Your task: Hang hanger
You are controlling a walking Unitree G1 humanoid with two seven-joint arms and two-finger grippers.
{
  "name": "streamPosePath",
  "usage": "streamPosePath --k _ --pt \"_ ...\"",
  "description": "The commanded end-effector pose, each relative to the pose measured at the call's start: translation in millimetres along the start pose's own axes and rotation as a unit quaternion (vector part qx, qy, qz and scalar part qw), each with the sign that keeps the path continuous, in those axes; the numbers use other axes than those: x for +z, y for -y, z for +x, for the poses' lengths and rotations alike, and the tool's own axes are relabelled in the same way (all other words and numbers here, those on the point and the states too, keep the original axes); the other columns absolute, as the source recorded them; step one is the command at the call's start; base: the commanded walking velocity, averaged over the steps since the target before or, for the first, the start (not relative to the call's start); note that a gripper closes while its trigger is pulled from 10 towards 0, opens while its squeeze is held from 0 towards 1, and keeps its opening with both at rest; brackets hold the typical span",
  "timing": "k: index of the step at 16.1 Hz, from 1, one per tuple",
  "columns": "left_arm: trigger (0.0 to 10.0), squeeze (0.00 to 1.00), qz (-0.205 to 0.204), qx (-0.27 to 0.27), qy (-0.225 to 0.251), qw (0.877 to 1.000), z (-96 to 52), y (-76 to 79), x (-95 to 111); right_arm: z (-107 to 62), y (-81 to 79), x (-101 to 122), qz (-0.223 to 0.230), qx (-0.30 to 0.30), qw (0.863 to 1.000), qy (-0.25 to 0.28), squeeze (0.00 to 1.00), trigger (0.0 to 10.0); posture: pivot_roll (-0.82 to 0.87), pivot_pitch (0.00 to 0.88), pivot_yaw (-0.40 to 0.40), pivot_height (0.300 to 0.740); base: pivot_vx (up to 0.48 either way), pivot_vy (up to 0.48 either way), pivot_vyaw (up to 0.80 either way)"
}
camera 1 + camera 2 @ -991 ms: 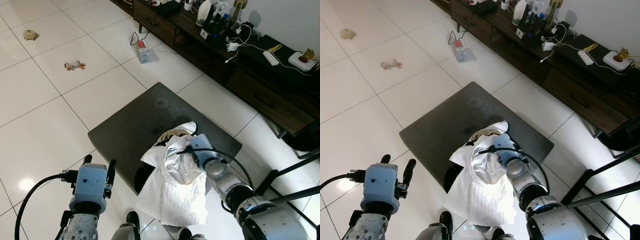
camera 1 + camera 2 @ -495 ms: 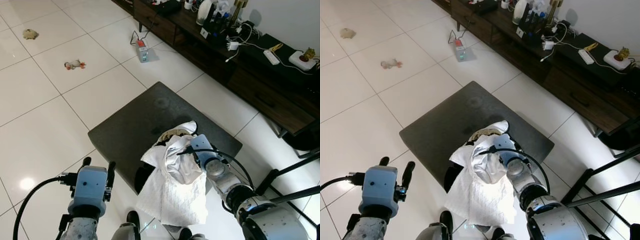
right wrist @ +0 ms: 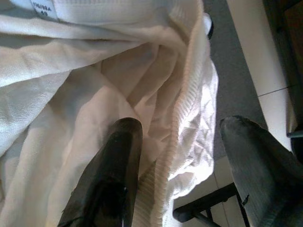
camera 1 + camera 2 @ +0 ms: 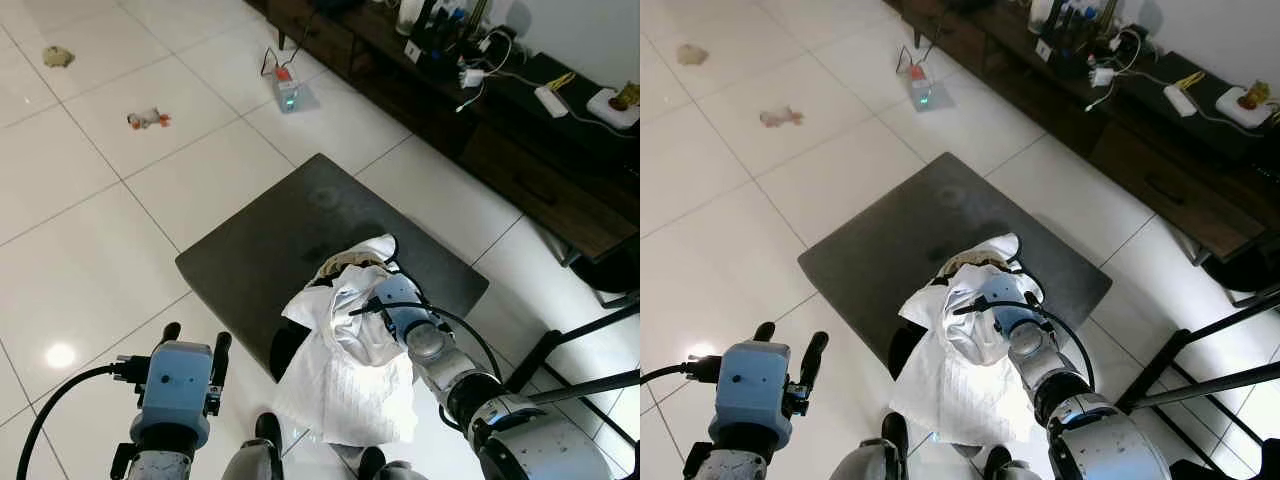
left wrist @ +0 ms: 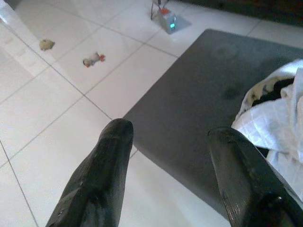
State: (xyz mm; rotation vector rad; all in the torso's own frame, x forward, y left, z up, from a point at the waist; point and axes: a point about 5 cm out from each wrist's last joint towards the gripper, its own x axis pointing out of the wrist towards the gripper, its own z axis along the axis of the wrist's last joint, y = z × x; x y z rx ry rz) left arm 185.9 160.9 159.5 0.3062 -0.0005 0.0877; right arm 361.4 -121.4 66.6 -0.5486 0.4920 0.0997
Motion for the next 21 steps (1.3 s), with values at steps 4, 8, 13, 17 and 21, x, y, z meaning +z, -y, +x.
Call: streamPosePath --k 4,8,13,17,21 --pt "10.0 0.00 0.010 -0.006 -0.007 1.000 -11.2 0.3 4 -1.4 -7.1 -14 0.002 0.005 1.000 -0.026 0.00 10.0 0.34 0.457 -0.062 0.740 0.000 0.000 0.00" --pt "10.0 0.00 0.012 -0.006 -0.014 1.000 -16.2 -0.3 5 -1.2 -2.4 -12 -0.032 -0.026 0.999 -0.007 0.00 4.6 0.36 0.471 -0.056 0.740 0.000 0.000 0.00" --pt "10.0 0.00 0.015 -0.006 -0.019 1.000 -17.9 -1.2 6 -2.2 -7.3 -19 -0.020 -0.017 0.999 -0.019 0.00 0.0 0.36 0.472 -0.052 0.740 0.000 0.000 0.00" --pt "10.0 0.00 0.015 -0.008 -0.020 1.000 -17.3 -0.4 6 -2.7 -7.9 -24 -0.015 -0.017 0.999 -0.027 0.00 0.0 0.36 0.466 -0.050 0.740 0.000 0.000 0.00" --pt "10.0 0.00 0.014 -0.009 -0.018 1.000 -16.7 0.4 6 -2.8 -6.5 -27 -0.008 -0.023 0.999 -0.031 0.00 0.0 0.36 0.458 -0.053 0.740 0.000 0.000 0.00"
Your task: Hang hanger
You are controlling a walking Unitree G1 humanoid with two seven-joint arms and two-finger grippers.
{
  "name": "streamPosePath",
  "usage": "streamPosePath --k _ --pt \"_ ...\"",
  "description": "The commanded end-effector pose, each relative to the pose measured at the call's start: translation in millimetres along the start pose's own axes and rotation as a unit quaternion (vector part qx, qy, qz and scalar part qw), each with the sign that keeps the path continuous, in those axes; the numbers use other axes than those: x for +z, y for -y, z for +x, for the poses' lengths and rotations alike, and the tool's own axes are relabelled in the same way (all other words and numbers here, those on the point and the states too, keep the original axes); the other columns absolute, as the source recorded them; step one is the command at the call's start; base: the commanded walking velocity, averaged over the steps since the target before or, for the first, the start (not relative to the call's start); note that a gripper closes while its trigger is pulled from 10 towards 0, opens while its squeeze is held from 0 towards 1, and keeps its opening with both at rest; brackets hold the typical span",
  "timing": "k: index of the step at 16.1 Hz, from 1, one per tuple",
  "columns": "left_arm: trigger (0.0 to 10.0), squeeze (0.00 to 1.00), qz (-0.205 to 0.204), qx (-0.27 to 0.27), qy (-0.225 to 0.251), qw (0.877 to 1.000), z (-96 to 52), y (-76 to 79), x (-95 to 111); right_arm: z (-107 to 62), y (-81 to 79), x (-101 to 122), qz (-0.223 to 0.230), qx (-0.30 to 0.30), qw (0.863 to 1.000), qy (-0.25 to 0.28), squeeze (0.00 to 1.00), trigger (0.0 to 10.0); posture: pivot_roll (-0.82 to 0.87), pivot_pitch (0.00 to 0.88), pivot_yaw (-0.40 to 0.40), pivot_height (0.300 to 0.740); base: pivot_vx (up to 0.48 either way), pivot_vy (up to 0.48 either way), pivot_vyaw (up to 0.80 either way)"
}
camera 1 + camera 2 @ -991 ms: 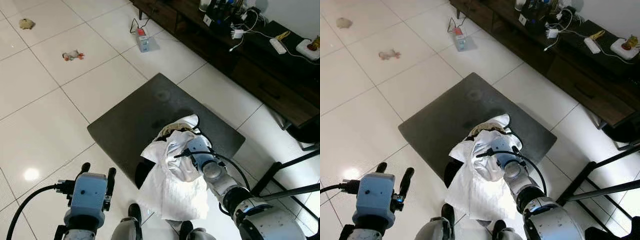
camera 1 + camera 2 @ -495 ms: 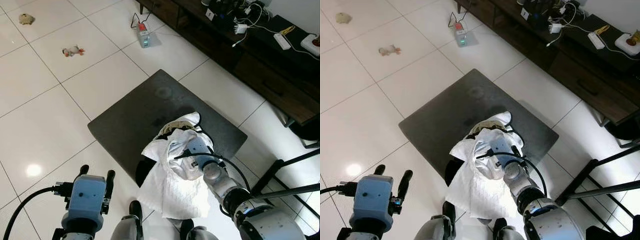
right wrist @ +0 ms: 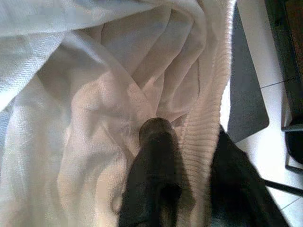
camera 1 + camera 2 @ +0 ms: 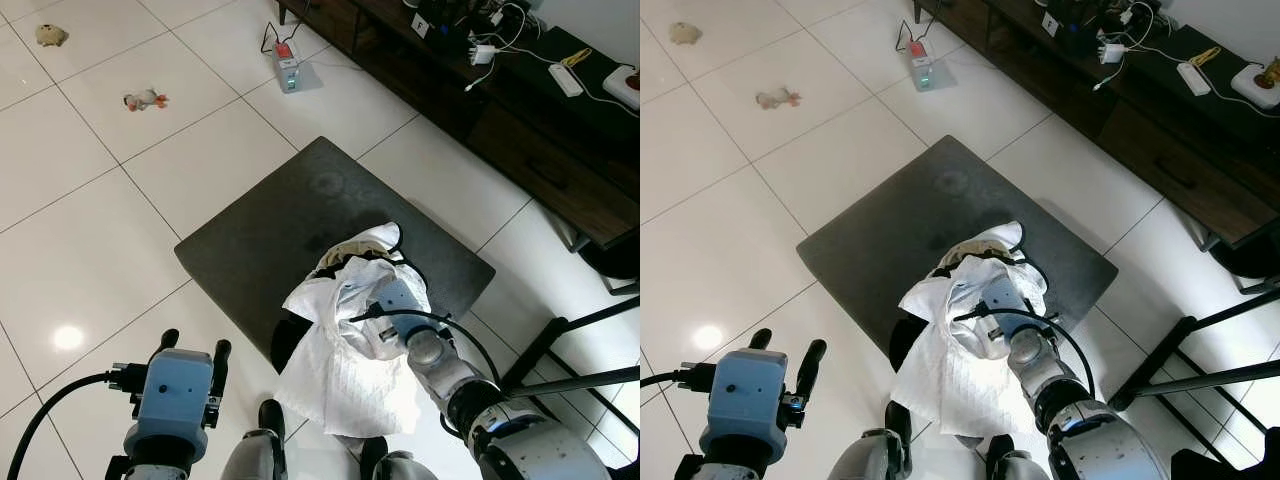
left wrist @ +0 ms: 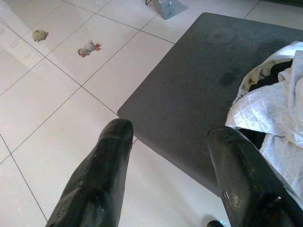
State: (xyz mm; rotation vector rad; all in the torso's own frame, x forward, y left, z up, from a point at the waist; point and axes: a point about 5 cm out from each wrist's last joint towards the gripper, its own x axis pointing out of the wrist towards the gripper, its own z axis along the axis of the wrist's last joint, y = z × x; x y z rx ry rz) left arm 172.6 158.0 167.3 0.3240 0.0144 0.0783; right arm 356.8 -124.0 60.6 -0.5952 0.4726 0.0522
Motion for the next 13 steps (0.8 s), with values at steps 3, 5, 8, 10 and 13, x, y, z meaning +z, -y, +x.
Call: streamPosePath --k 3,5,8,10,13 --pt "10.0 0.00 0.004 -0.003 -0.012 1.000 -2.2 1.8 -3 -2.3 -6.0 -20 0.033 0.007 0.999 -0.035 0.00 0.0 0.36 0.449 -0.054 0.740 0.000 0.000 0.00" --pt "10.0 0.00 0.008 -0.005 -0.010 1.000 -0.9 1.3 -4 -2.8 -7.7 -23 0.059 0.011 0.997 -0.041 0.00 0.0 0.36 0.435 -0.054 0.740 0.000 0.000 0.00" --pt "10.0 0.00 0.080 0.010 0.023 0.996 3.2 -15.2 0 -3.0 -8.9 -23 0.096 0.016 0.994 -0.043 0.00 0.0 0.35 0.429 -0.053 0.740 0.000 0.000 0.00" --pt "10.0 0.00 0.098 0.016 0.039 0.994 6.0 -20.2 3 -3.1 -8.9 -24 0.099 0.015 0.994 -0.045 0.00 0.0 0.35 0.423 -0.053 0.740 0.000 0.000 0.00" --pt "10.0 0.00 0.110 0.000 0.049 0.993 7.2 -15.0 3 -2.8 -7.5 -24 0.107 0.013 0.993 -0.042 0.00 0.0 0.35 0.421 -0.055 0.740 0.000 0.000 0.00"
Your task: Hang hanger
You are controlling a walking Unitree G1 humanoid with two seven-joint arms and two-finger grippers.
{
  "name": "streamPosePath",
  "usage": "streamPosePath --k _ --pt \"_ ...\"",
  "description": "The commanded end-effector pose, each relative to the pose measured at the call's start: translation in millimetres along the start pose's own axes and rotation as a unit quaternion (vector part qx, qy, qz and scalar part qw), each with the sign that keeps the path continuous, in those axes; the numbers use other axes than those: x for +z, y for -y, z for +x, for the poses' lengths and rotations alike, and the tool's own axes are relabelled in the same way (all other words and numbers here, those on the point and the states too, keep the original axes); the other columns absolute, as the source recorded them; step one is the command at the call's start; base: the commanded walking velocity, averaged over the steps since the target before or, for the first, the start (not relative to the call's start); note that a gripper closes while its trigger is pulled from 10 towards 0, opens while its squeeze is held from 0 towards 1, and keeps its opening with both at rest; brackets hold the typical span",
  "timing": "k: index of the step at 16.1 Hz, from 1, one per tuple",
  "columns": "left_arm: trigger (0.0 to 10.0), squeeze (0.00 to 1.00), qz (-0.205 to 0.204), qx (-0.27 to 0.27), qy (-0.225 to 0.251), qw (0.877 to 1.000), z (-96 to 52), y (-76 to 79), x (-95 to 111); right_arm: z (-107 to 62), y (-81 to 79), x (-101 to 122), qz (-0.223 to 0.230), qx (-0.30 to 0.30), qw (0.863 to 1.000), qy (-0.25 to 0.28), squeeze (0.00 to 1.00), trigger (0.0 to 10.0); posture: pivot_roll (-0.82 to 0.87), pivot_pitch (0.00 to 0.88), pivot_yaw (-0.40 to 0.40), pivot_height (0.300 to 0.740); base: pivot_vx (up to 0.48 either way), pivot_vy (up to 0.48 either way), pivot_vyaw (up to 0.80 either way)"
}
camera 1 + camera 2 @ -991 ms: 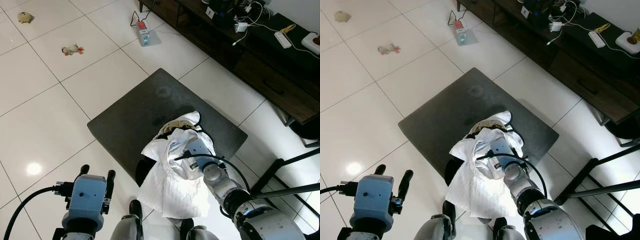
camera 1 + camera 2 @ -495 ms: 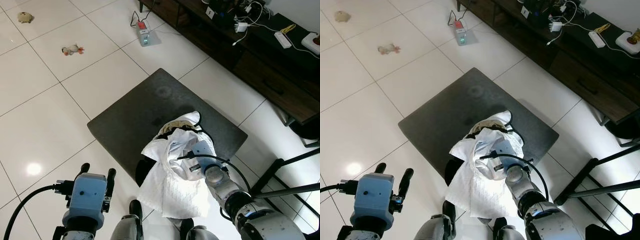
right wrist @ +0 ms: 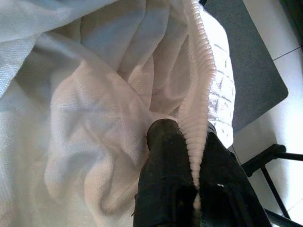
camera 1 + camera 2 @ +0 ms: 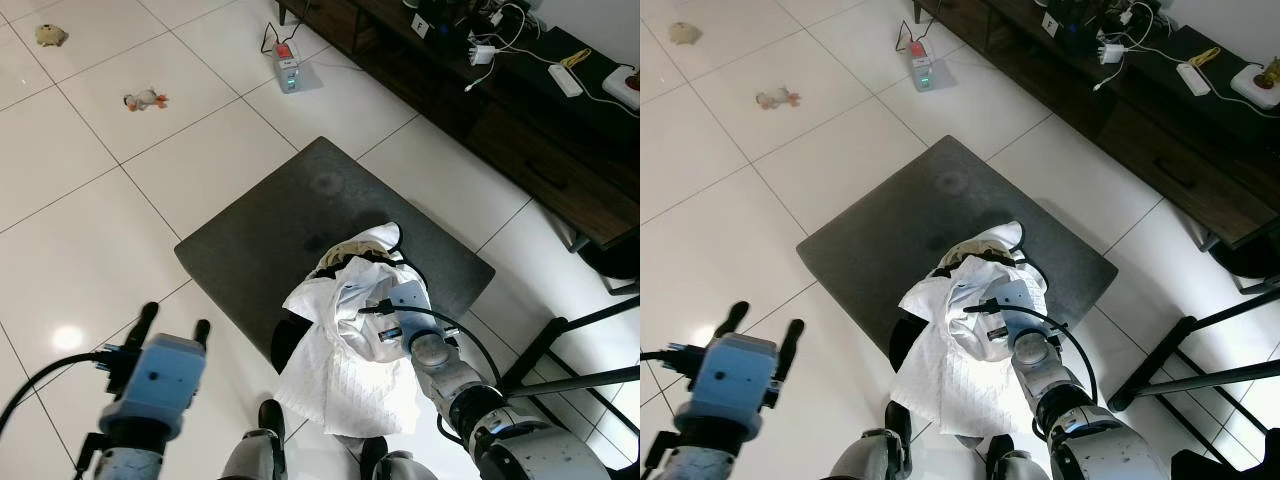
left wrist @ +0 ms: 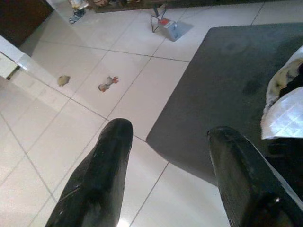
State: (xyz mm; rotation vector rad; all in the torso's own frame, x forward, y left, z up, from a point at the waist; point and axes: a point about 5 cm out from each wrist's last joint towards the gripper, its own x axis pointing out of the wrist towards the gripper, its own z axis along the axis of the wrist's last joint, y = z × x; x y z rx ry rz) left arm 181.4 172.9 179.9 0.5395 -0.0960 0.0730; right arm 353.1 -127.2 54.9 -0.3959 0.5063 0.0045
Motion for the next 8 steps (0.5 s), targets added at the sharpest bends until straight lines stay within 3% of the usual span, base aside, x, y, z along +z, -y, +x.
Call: streamPosePath --k 1,6,8 --pt "10.0 0.00 0.001 -0.013 -0.007 1.000 -3.5 6.3 -3 -1.5 -2.2 -16 0.008 0.004 1.000 -0.024 0.00 0.0 0.35 0.419 -0.057 0.740 0.000 0.000 0.00" --pt "10.0 0.00 -0.003 -0.020 -0.006 1.000 4.6 13.5 -10 0.6 7.7 -6 0.012 -0.012 1.000 -0.003 0.00 0.0 0.32 0.369 -0.061 0.740 0.000 0.000 0.00" --pt "10.0 0.00 -0.007 -0.018 -0.006 1.000 13.9 16.3 -16 1.5 12.8 6 0.038 -0.016 0.999 0.031 0.00 0.0 0.29 0.322 -0.066 0.740 0.000 0.000 0.00"
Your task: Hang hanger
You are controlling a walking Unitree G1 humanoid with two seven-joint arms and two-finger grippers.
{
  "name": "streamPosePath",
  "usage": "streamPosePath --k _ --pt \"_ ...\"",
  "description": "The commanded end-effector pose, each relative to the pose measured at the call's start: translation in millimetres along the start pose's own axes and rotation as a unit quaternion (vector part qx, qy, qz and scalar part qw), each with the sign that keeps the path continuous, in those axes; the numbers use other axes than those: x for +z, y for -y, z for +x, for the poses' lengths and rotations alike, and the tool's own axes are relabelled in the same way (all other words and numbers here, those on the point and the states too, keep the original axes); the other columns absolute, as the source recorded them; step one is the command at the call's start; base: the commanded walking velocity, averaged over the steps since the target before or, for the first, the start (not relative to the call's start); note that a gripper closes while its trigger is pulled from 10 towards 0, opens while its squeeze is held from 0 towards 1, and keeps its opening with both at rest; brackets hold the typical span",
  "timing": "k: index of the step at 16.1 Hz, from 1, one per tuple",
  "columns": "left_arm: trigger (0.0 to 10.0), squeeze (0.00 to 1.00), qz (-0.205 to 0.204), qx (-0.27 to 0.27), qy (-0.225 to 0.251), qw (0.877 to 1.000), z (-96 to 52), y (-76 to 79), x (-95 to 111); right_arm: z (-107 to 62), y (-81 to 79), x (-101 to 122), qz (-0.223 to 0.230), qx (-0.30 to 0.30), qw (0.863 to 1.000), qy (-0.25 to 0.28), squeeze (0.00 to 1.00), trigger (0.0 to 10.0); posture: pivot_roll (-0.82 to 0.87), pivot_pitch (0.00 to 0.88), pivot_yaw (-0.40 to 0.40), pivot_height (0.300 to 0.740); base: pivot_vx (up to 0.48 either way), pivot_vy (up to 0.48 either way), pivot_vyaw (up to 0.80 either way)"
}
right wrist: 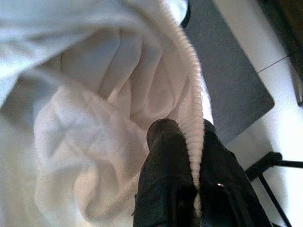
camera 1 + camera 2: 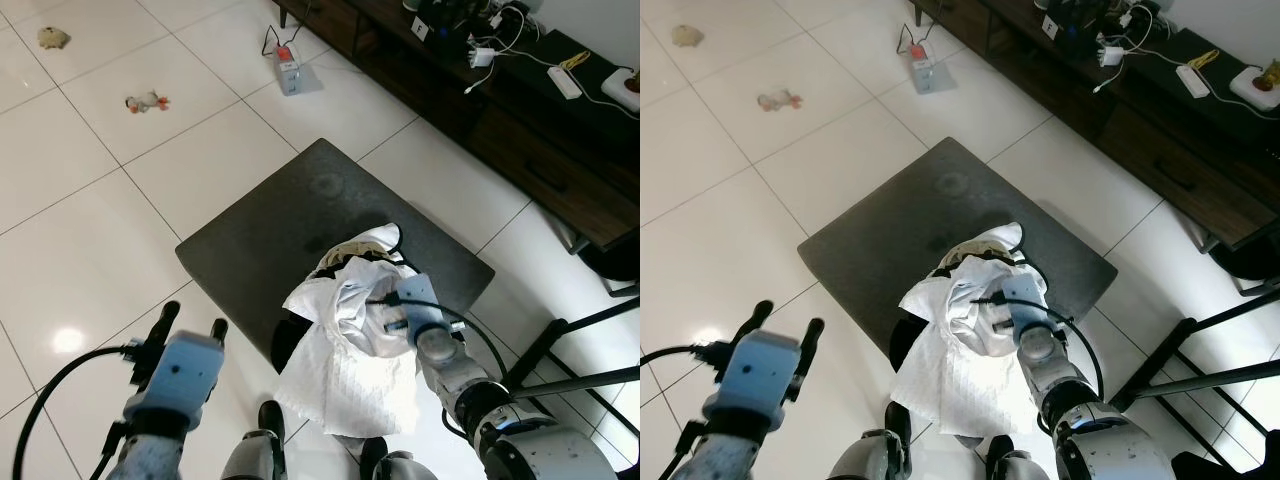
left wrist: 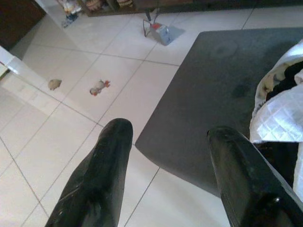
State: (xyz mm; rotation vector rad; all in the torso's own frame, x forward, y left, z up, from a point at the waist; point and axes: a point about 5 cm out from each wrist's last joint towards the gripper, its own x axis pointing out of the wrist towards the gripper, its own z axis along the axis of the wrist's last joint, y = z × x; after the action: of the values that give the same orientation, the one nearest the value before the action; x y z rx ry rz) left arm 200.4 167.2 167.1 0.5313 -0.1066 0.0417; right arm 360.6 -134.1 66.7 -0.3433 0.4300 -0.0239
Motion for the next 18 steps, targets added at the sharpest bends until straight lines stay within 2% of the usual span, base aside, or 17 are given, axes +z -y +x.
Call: streamPosePath --k 1,4,8,9,12,13,14,15,16,17,18 --pt "10.0 0.00 -0.005 -0.001 -0.014 1.000 -0.7 2.7 -9 0.2 2.5 3 0.021 0.001 1.000 0.016 0.00 0.0 0.29 0.316 -0.068 0.740 0.000 0.000 0.00" --pt "10.0 0.00 -0.007 0.003 -0.003 1.000 14.2 3.6 -13 0.4 9.5 20 0.047 0.011 0.996 0.080 0.00 0.0 0.27 0.250 -0.067 0.740 0.000 0.000 0.00" --pt "10.0 0.00 -0.007 0.004 0.007 1.000 31.6 6.0 -22 -5.7 29.9 40 0.088 0.009 0.979 0.183 0.00 0.0 0.21 0.181 -0.071 0.740 0.000 0.000 0.00" --pt "10.0 0.00 -0.008 0.003 0.011 1.000 36.5 8.2 -23 -10.8 37.1 44 0.061 0.006 0.974 0.219 0.00 0.0 0.19 0.164 -0.075 0.740 0.000 0.000 0.00" --pt "10.0 0.00 -0.011 0.002 0.019 1.000 44.8 14.5 -25 -23.3 53.9 41 0.015 0.000 0.966 0.259 0.00 0.0 0.17 0.133 -0.090 0.740 0.000 0.000 0.00" --pt "10.0 0.00 -0.013 0.003 0.022 1.000 47.1 16.4 -26 -32.8 59.5 47 -0.005 0.005 0.957 0.290 0.00 0.0 0.16 0.118 -0.096 0.740 0.000 0.000 0.00" --pt "10.0 0.00 -0.014 0.005 0.024 1.000 49.5 16.9 -27 -44.4 63.9 59 -0.015 0.012 0.946 0.325 0.00 0.0 0.15 0.111 -0.099 0.740 0.000 0.000 0.00" --pt "10.0 0.00 -0.011 0.007 0.031 0.999 54.9 18.6 -29 -64.2 66.6 87 -0.009 0.030 0.922 0.387 0.00 0.0 0.13 0.087 -0.109 0.740 0.000 0.000 0.00" --pt "10.0 0.00 -0.009 0.007 0.035 0.999 57.9 20.1 -28 -73.3 65.9 99 -0.011 0.043 0.910 0.413 0.00 0.0 0.12 0.081 -0.115 0.740 0.000 0.000 0.00" --pt "10.0 0.00 -0.011 0.008 0.038 0.999 60.2 21.6 -28 -79.3 64.3 103 -0.013 0.053 0.906 0.419 0.00 0.0 0.12 0.074 -0.121 0.740 0.000 0.000 0.00" --pt "10.0 0.00 -0.013 0.009 0.039 0.999 60.9 22.9 -28 -78.4 61.5 94 -0.014 0.058 0.915 0.398 0.00 0.0 0.11 0.073 -0.124 0.740 0.000 0.000 0.00"
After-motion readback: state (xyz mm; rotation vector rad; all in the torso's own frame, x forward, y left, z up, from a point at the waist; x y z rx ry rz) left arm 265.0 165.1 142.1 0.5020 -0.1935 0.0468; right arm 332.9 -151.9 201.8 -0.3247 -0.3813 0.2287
